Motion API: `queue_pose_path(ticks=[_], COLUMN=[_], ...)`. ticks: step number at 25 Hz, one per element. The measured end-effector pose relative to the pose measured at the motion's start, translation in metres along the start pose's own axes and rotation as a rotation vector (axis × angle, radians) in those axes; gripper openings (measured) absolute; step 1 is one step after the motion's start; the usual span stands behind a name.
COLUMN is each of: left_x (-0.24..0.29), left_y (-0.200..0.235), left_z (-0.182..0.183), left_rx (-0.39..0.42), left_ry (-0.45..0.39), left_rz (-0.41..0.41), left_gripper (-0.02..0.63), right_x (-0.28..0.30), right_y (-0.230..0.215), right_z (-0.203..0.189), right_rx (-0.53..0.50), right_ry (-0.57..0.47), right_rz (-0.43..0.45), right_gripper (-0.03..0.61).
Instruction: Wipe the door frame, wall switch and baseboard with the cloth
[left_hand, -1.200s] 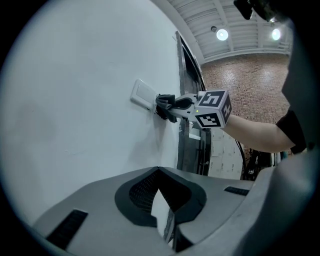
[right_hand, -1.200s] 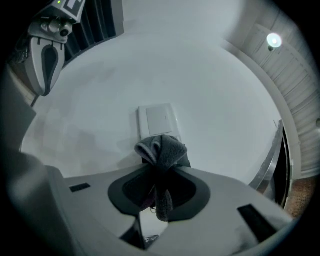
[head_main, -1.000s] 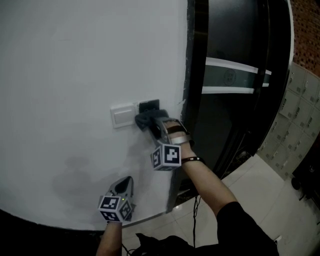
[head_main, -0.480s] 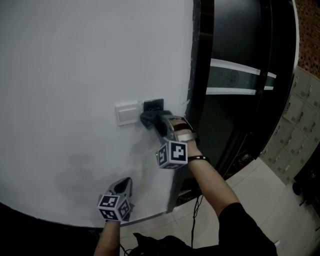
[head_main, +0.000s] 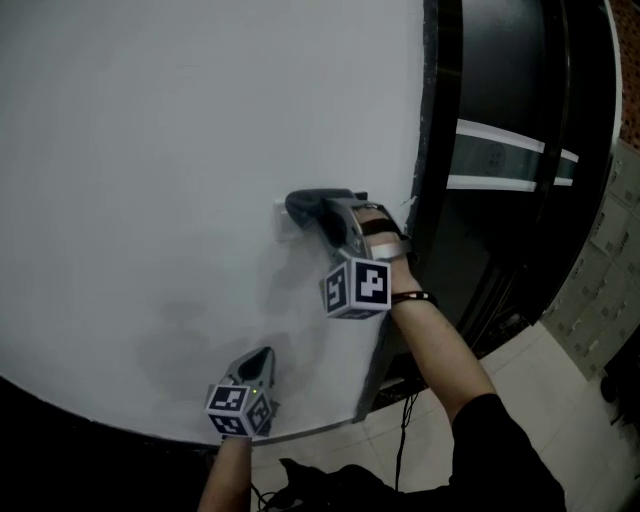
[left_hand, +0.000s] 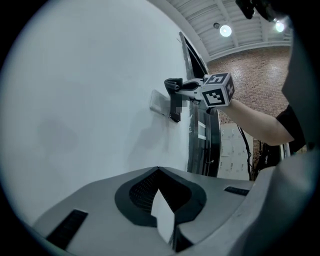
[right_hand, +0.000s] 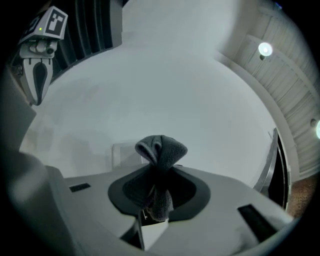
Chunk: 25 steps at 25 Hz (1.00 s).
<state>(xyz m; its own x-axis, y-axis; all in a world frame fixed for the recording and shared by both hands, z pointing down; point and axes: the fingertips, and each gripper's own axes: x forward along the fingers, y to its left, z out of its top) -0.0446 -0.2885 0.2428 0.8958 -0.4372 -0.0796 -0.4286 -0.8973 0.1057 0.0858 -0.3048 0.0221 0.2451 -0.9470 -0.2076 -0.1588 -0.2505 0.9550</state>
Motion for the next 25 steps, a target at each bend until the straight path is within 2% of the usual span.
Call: queue_pose_path(ticks=[4,9,17,22,25], left_x=[-0.011,-0.028,-0.054,-0.064,-0.059], left_y=[0.012,0.031,0.041,0.036,0.035], left_z=[0.003,-0.001,-0.004,-0.011,-0.017], left_rx=[-0.007,-0.012,-0.023,-0.027,-0.031], left_ry=[-0.012,-0.018,0.003,0.023,0.044], left_rz=[0.027,0.078,0.105,0.095,0.093], left_gripper=[-0.008,-0.008,-0.008,-0.008,-0.008], right_x=[0.015,0.024,0.019,0.006,0.010], right_y=[0.004,0.027,0.046,0.063,0.084], right_z=[0.014,0.019,0.028,0.042,0.022], right_rx=[-0.065,-0.048,-0.055,0.016,-0.027], right_ry=[0.017,0.097,0.107,0.091,0.118], right_rz=[0.026,0.098,0.108,0.160,0.185], right_gripper=[0.083,0.083,0.083,0.083,0.083])
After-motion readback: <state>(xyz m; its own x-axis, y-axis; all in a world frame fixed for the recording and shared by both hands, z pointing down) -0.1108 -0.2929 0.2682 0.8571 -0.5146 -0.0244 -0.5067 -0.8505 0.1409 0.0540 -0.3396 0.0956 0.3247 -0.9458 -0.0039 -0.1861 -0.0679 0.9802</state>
